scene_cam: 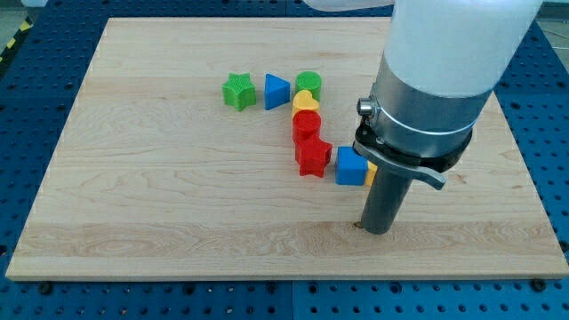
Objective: Place the arm below to the blue cube and yellow hexagon
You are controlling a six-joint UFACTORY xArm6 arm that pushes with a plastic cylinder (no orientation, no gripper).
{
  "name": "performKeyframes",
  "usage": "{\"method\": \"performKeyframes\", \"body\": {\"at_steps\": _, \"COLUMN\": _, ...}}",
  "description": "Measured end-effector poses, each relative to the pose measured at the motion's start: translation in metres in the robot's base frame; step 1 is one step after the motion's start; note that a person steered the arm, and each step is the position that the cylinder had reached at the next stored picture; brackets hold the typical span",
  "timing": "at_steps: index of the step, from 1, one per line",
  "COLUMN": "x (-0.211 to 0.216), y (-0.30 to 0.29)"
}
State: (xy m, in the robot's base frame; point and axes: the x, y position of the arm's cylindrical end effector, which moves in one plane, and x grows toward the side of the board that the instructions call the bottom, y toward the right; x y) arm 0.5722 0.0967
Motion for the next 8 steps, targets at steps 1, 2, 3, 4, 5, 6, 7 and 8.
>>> {"method": "performKeyframes", "body": {"at_steps": 1, "x": -0.004, "y": 0.002}}
{"method": "performKeyframes", "body": {"at_steps": 2, "x": -0.004, "y": 0.013}}
{"method": "performKeyframes", "body": {"at_steps": 3, "x": -0.003, "y": 0.019}}
{"method": "performKeyframes", "body": {"at_steps": 4, "x": -0.001, "y": 0.019}}
{"method": "performKeyframes", "body": {"at_steps": 5, "x": -0.001, "y": 0.019}}
{"method": "performKeyframes", "body": {"at_steps": 6, "x": -0.009, "y": 0.021}}
{"method": "performKeyframes", "body": {"at_steps": 7, "x": -0.010, "y": 0.007}}
{"method": "performKeyframes", "body": {"at_steps": 8, "x": -0.034, "y": 0.000}}
